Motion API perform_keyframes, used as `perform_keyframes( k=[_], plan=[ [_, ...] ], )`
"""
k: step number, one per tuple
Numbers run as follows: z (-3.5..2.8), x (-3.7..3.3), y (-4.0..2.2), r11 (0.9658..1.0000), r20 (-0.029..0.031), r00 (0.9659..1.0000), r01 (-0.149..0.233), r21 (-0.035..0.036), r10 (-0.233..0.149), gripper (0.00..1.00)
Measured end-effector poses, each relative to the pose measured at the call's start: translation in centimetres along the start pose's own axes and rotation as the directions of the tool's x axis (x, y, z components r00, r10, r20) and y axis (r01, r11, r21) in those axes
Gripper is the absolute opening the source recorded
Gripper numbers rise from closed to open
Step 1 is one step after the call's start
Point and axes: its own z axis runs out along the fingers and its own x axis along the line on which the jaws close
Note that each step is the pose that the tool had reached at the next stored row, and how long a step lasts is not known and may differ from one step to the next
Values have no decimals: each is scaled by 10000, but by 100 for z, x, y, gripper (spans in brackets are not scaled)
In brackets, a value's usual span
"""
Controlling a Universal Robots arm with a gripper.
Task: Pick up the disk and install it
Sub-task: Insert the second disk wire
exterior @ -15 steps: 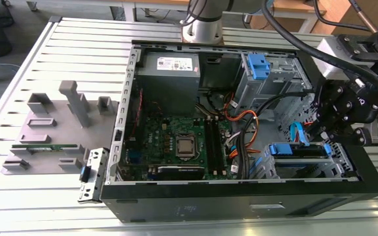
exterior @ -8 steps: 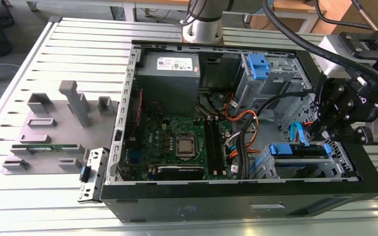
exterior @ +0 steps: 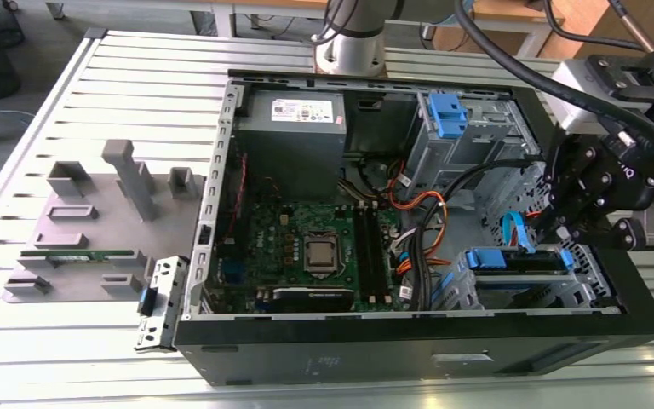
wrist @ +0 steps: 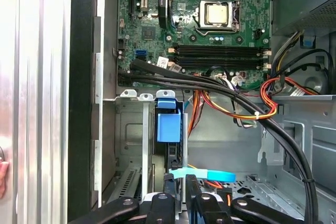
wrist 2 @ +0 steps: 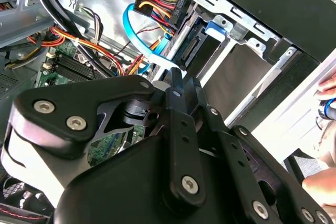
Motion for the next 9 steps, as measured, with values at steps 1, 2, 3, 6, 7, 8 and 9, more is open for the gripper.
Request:
perform_keyframes(
  k=[1, 2, 3, 6, 7, 8, 9],
  plan=[
    [2, -7, -3, 10000, 2, 10000, 1, 0, -1, 23],
    [3, -16, -6, 10000, 1, 10000, 1, 0, -1, 23],
    [4, -27, -10, 10000, 1, 10000, -1, 0, 1, 23],
    [9, -66, -21, 10000, 2, 10000, 0, 0, 0, 23],
    [11, -79, -27, 10000, 2, 10000, 0, 0, 0, 23],
    [12, -91, -32, 10000, 3, 10000, -1, 0, 1, 23],
    [14, -101, -39, 10000, 2, 10000, 0, 0, 0, 23]
  ],
)
